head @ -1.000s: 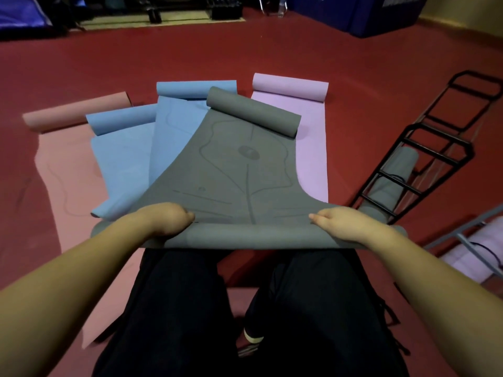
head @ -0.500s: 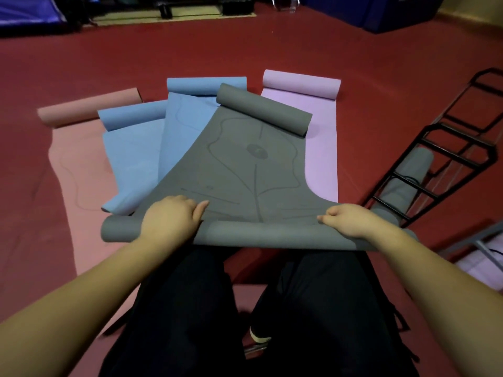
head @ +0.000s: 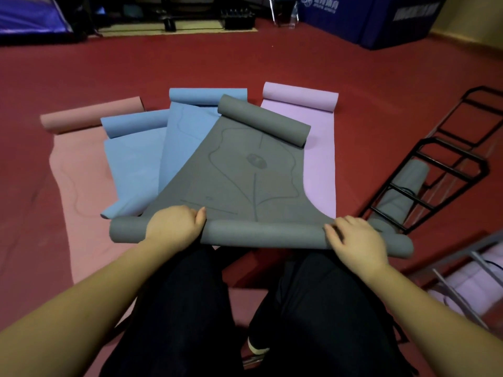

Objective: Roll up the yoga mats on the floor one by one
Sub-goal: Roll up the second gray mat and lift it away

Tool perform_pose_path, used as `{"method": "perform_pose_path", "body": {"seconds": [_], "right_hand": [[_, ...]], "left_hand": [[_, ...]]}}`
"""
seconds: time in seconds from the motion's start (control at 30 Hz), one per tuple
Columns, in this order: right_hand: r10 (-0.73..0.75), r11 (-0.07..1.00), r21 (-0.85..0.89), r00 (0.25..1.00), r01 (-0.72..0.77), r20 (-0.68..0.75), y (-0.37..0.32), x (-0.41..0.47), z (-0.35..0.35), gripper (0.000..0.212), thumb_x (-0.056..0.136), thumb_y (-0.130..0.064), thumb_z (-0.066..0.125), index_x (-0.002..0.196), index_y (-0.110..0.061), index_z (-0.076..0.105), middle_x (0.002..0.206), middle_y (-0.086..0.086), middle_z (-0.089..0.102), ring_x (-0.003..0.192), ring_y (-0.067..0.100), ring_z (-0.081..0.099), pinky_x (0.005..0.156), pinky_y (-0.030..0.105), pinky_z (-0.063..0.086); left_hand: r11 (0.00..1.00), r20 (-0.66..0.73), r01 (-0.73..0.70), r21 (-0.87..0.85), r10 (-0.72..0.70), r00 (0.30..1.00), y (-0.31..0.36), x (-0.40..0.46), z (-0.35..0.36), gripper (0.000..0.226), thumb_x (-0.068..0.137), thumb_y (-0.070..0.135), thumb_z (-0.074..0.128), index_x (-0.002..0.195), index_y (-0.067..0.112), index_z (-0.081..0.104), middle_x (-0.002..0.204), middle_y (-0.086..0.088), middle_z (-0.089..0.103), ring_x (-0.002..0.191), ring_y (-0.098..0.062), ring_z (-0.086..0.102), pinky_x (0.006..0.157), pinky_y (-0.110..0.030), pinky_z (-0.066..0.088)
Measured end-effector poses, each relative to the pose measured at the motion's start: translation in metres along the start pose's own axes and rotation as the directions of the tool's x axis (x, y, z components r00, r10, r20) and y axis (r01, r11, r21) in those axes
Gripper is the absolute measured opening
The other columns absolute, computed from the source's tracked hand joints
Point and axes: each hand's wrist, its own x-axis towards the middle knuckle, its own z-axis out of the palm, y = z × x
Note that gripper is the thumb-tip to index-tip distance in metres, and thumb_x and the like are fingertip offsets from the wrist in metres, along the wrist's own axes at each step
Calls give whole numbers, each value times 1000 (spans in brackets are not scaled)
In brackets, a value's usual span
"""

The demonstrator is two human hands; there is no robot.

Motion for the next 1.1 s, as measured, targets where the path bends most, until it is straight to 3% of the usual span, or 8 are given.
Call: {"method": "perform_pose_path", "body": {"seconds": [0.2,0.33,0.47,0.6,0.77,0.87,0.93,1.1], "right_hand": [[72,992,-110,996,-66,49,-5,10,1,55,93,-51,30,64,-14,60,65,6,61,68,33,60,58,37,38],[112,989,-121,971,-88,211,-2,35,-19,52,99,-52,33,71,-18,61,84,9,69,84,33,64,61,34,35],[100,995,-76,860,-71,501,3,48,-35,60,102,-53,26,97,-17,73,108,15,69,101,32,61,79,33,44],[104,994,-64,717,-83,689,-1,45,-29,60,103,-51,23,120,-15,67,130,18,61,118,30,56,96,32,41],[102,990,-6,696,-139,710,2,47,-23,50,102,-52,28,118,-24,65,130,12,62,117,26,56,99,33,43],[93,989,9,677,-146,730,-1,50,-24,50,102,-50,28,120,-22,65,133,12,60,119,26,55,99,31,41],[93,992,-9,660,-129,746,-3,54,-25,51,104,-47,27,122,-18,65,136,14,58,121,27,53,97,30,39],[107,990,-17,654,-143,749,-1,60,-20,49,101,-49,30,111,-19,68,126,10,63,109,25,54,89,30,40]], "left_hand": [[999,254,38,-4,-35,966,5,22,-14,59,103,47,20,83,11,62,107,-19,66,92,-32,57,80,-35,42],[999,344,32,2,-31,938,9,29,-34,57,104,45,19,99,10,64,122,-19,62,103,-32,56,85,-36,40],[998,498,62,11,-59,865,13,26,-45,57,107,37,18,138,2,51,149,-19,44,135,-31,43,110,-35,30],[998,527,25,53,-49,849,11,13,-35,50,107,33,22,142,7,48,151,-17,42,136,-31,41,110,-34,29],[996,241,-11,83,-9,971,-2,6,-15,38,103,35,31,128,12,50,126,-11,50,118,-34,44,95,-45,43],[998,-32,-46,31,47,998,6,-8,-11,52,99,45,23,88,12,62,96,-12,64,97,-35,59,74,-43,48],[992,-198,-121,38,127,972,8,-24,-2,50,92,47,29,68,12,55,72,-12,59,76,-37,59,60,-40,46],[985,-228,-143,96,161,960,7,-39,13,47,93,46,36,64,12,52,66,-11,54,66,-35,56,57,-38,41]]}}
